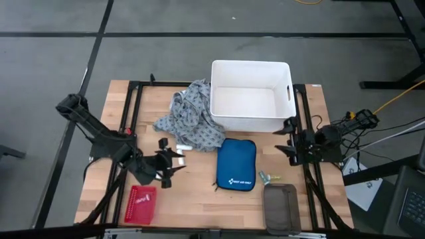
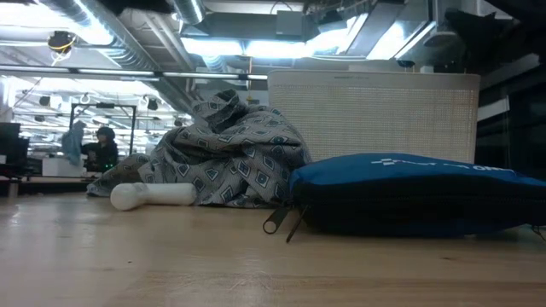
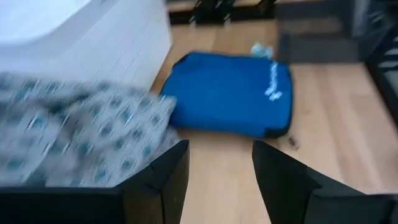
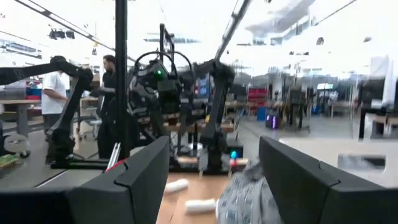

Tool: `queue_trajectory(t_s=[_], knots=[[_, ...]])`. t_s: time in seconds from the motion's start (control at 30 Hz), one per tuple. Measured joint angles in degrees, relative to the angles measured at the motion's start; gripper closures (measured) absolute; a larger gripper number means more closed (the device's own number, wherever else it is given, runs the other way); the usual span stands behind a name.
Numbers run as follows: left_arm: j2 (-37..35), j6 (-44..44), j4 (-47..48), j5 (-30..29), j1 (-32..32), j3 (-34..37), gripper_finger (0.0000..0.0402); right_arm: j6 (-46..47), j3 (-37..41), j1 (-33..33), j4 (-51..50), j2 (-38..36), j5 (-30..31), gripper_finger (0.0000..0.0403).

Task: Pick & Place Medicine items
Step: Put the blue pill bottle into the red bin

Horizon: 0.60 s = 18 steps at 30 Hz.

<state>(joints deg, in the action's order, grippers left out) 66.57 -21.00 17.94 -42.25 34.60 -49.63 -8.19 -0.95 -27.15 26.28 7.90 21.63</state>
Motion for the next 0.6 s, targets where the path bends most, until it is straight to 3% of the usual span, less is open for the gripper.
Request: queue_trajectory(t_s=[0.27, 0.43, 0.6], knots=[[1.25, 6.71, -4.88, 3.41, -3.75, 0.67, 0.0229, -3.29, 0.00, 0.01, 0.68, 0.00, 0.01, 0.0154], [1.25, 6.92, -8.73, 6.44, -6.20, 5.00, 0.0229, -4.52, 0.00, 0.01, 0.68, 0.00, 0.02, 0.0154], [1.25, 11.21, -20.02, 9.53, -9.65, 11.30, 0.0229, -4.68, 0.00, -0.01, 0.52, 0.01, 0.15, 0.0154]])
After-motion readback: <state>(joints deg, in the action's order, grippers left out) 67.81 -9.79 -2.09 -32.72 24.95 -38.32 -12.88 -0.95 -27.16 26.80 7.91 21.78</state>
